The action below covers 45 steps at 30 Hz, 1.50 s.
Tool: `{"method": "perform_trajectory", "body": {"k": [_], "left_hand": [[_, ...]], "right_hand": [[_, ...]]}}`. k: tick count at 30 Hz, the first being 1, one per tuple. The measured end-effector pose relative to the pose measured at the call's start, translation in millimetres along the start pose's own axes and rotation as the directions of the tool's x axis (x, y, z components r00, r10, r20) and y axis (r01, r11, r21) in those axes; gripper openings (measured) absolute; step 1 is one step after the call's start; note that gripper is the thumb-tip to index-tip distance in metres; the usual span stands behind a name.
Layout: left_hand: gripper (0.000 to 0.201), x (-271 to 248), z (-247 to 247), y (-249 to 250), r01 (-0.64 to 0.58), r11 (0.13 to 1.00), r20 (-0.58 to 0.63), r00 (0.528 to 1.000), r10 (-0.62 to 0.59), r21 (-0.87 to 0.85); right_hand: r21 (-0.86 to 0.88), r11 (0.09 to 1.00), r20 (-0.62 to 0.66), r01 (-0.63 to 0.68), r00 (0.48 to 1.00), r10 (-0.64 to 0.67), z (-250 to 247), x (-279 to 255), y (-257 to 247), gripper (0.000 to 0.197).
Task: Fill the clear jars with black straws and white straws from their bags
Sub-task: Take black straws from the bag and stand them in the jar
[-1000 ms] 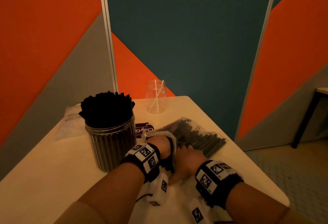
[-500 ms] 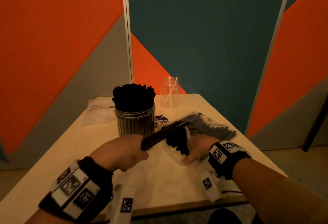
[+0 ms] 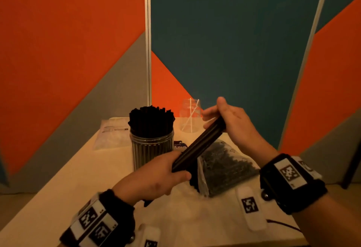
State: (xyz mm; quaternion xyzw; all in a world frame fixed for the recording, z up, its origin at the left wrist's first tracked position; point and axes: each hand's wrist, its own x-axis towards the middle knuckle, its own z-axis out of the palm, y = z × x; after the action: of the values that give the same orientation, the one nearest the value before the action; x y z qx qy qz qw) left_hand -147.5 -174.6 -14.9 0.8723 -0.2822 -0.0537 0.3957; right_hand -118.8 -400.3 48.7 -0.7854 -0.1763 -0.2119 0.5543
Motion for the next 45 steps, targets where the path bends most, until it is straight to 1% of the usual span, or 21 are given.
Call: {"method": "perform_trajectory", "body": {"k": [3,6,8,9,12,14,15,17,19,20,22,24,26,30,35,37,39,40,41,43,45], "left_hand": [[0.022,12.9,4.5,7.0,0.002,0.993,-0.018,1.000,-0.004,-0.118],[0.018,25.7,5.8,13.7,0.027,0.954,-0.086,0.995,-0.055,-0.299],[0.014,30.7,4.0,15.9,0.030,0.909,-0.137,0.986,-0.095,-0.415],[0.012,31.7,2.2,15.8,0.022,0.885,-0.162,0.981,-0.110,-0.466],[0.006,31.5,-6.7,10.3,-0.036,0.837,-0.292,0.945,-0.149,-0.545],[0.004,30.5,-14.2,5.4,-0.103,0.831,-0.409,0.899,-0.158,-0.547],[0.004,29.8,-18.2,3.8,-0.144,0.831,-0.463,0.874,-0.149,-0.538],[0.004,27.8,-26.9,4.3,-0.235,0.826,-0.553,0.826,-0.108,-0.512],[0.007,26.1,-35.5,6.9,-0.304,0.818,-0.607,0.792,-0.068,-0.488],[0.007,25.5,-39.5,8.5,-0.328,0.818,-0.624,0.780,-0.048,-0.473],[0.006,25.1,-47.2,11.4,-0.360,0.833,-0.646,0.763,0.005,-0.420],[0.006,26.2,-53.4,14.2,-0.378,0.843,-0.639,0.767,0.054,-0.383],[0.006,30.8,-59.9,15.7,-0.389,0.847,-0.636,0.767,0.080,-0.363],[0.007,48.6,-80.1,13.5,-0.428,0.869,-0.679,0.717,0.160,-0.247],[0.010,68.9,-94.7,-2.2,-0.441,0.878,-0.650,0.725,0.227,-0.185],[0.008,72.0,-93.8,-13.0,-0.411,0.896,-0.619,0.751,0.230,-0.167],[0.009,73.9,-90.5,-26.0,-0.325,0.939,-0.587,0.785,0.201,-0.114],[0.013,75.4,-89.1,-32.4,-0.266,0.963,-0.594,0.782,0.190,-0.042],[0.019,76.6,-88.8,-37.3,-0.203,0.977,-0.622,0.757,0.201,0.069],[0.030,79.3,-90.9,-43.7,-0.099,0.942,-0.667,0.683,0.299,0.321],[0.031,81.2,-91.6,-47.4,-0.037,0.903,-0.656,0.675,0.338,0.428]], "right_hand": [[-0.169,0.975,0.020,0.142,0.990,-0.141,19.0,10.0,-8.3,0.051],[-0.327,0.889,0.092,0.321,0.947,-0.308,43.8,21.0,-19.2,0.049],[-0.357,0.842,0.135,0.404,0.915,-0.381,57.8,26.6,-26.8,0.049],[-0.325,0.844,0.116,0.426,0.904,-0.412,61.3,30.0,-28.3,0.048],[-0.104,0.904,-0.095,0.414,0.901,-0.423,63.8,40.5,-20.2,0.040],[-0.119,0.926,-0.159,0.359,0.913,-0.375,67.4,42.0,0.4,0.026],[-0.190,0.925,-0.115,0.330,0.928,-0.354,72.2,39.6,14.9,0.021],[-0.359,0.872,0.085,0.332,0.942,-0.324,86.6,26.3,43.3,0.016],[-0.445,0.789,0.268,0.425,0.903,-0.335,100.8,11.5,65.9,0.019],[-0.473,0.760,0.315,0.446,0.891,-0.327,106.4,6.4,72.8,0.019],[-0.544,0.720,0.329,0.430,0.899,-0.289,114.1,3.2,79.6,0.032],[-0.580,0.704,0.304,0.410,0.911,-0.280,118.3,4.8,78.4,0.042],[-0.578,0.713,0.288,0.397,0.917,-0.278,121.3,7.6,74.3,0.036],[-0.543,0.759,0.290,0.358,0.929,-0.231,125.4,12.6,70.3,0.027],[-0.464,0.824,0.282,0.325,0.936,-0.210,129.1,18.8,70.1,0.025],[-0.459,0.827,0.284,0.324,0.936,-0.209,129.6,21.2,70.1,0.026],[-0.460,0.826,0.275,0.325,0.937,-0.215,130.6,22.3,70.6,0.027],[-0.458,0.829,0.268,0.323,0.938,-0.217,131.2,22.2,71.0,0.029],[-0.455,0.831,0.262,0.322,0.940,-0.220,131.5,22.1,71.2,0.029],[-0.450,0.834,0.254,0.319,0.941,-0.222,131.4,21.0,71.7,0.026],[-0.448,0.836,0.252,0.318,0.942,-0.223,130.2,20.2,72.3,0.026]]}}
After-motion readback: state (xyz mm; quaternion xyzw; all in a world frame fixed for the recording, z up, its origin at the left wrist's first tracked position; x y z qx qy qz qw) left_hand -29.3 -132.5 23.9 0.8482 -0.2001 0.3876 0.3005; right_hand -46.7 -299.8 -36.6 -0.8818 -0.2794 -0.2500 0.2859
